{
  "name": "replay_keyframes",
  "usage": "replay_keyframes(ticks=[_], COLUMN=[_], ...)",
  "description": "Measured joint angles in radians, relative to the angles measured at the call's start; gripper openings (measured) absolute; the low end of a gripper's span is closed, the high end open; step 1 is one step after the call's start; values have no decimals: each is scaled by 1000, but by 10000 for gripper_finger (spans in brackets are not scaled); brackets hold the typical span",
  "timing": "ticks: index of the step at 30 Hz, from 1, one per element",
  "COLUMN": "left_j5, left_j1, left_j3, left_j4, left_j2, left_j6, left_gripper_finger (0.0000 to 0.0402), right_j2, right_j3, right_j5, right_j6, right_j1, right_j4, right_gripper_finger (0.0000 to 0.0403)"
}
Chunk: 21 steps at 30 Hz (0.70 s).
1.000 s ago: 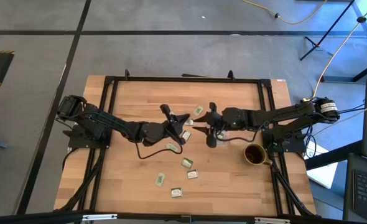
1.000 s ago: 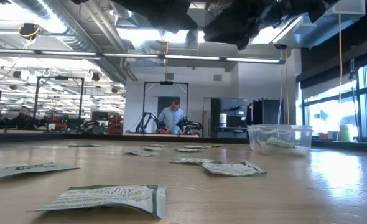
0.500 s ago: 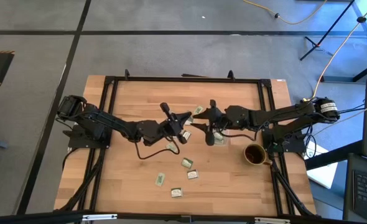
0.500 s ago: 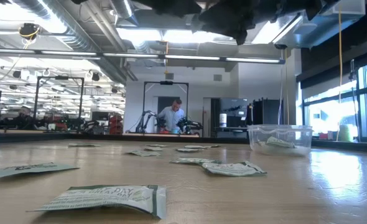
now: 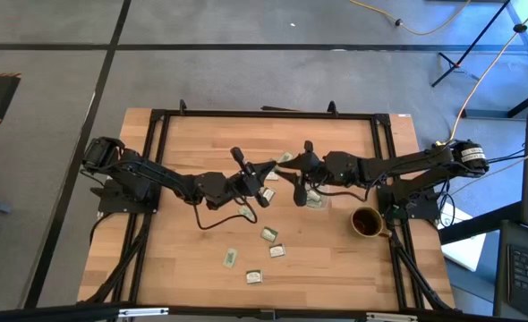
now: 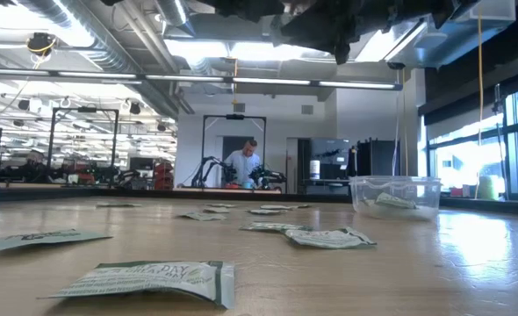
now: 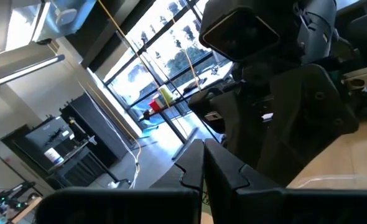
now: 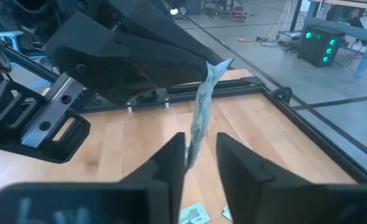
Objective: Pick and place items into bin
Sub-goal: Put the stevia packet into the transparent bin
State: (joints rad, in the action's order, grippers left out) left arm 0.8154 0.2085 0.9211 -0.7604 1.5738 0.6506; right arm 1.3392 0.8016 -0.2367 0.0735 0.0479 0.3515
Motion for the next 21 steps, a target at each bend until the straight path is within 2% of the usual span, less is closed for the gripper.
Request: replay_keyframes(ticks=[8,12,14,18,21], left_j5=[2,12,63,230,247], left_j1=[-1,1,5,21,33], left_j3=[0,0,0,0,0], left_j4=[8,54,75,169,329], left_j2=[0,0,0,-14,-48], left_j6=[55,50,23,-64,-194], left_gripper_finger=[6,36,61,109,130], right_j2=[0,1,1,1,-9], right_j3=[0,0,0,0,0], right_j5=[1,1,0,-19,-37], right_j6=[-27,1,2,15,24], right_j1=[0,0,0,0,-4], right_j4=[-1,-12,-21,-71,-132], right_gripper_finger=[7,7,4,3,2])
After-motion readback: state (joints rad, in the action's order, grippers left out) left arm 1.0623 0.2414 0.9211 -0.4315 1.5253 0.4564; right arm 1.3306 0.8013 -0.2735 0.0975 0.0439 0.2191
